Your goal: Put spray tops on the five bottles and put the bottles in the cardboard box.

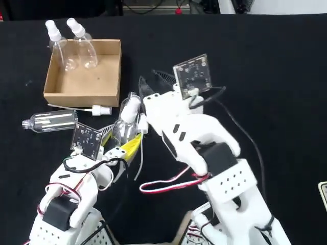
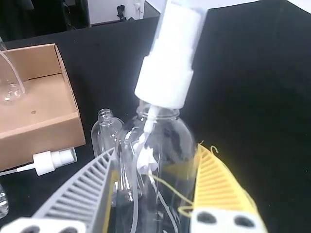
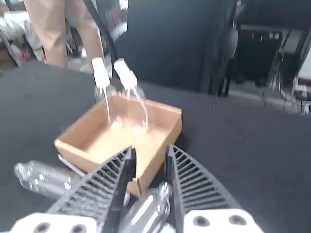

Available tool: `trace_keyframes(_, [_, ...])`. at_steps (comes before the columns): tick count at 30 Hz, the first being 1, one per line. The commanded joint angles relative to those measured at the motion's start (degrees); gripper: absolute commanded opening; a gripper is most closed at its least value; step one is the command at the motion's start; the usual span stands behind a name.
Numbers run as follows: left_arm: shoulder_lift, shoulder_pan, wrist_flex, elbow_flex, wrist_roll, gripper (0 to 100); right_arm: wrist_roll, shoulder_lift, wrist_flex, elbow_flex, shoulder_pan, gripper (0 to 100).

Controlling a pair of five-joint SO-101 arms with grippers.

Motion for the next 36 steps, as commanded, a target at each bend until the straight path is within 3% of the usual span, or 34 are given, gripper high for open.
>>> trace_keyframes(1, [-0.53, -0.4, 0.0, -1.19, 0.18, 13, 0.35, 0.31, -0.09, 0.66, -0.88, 9.9])
trace_keyframes(19, [-0.53, -0.4, 0.0, -1.19, 0.18, 13, 0.44, 0.31, -0.18, 1.1, -8.79, 9.9])
trace_keyframes(31, [-0.53, -0.4, 0.0, -1.01, 0.09, 13, 0.0, -0.13, 0.62, -5.67, -3.96, 9.9])
trace_keyframes(36, [-0.53, -0.4, -0.26, -0.75, 0.09, 13, -0.09, -3.12, 8.0, -13.32, -3.78, 10.0])
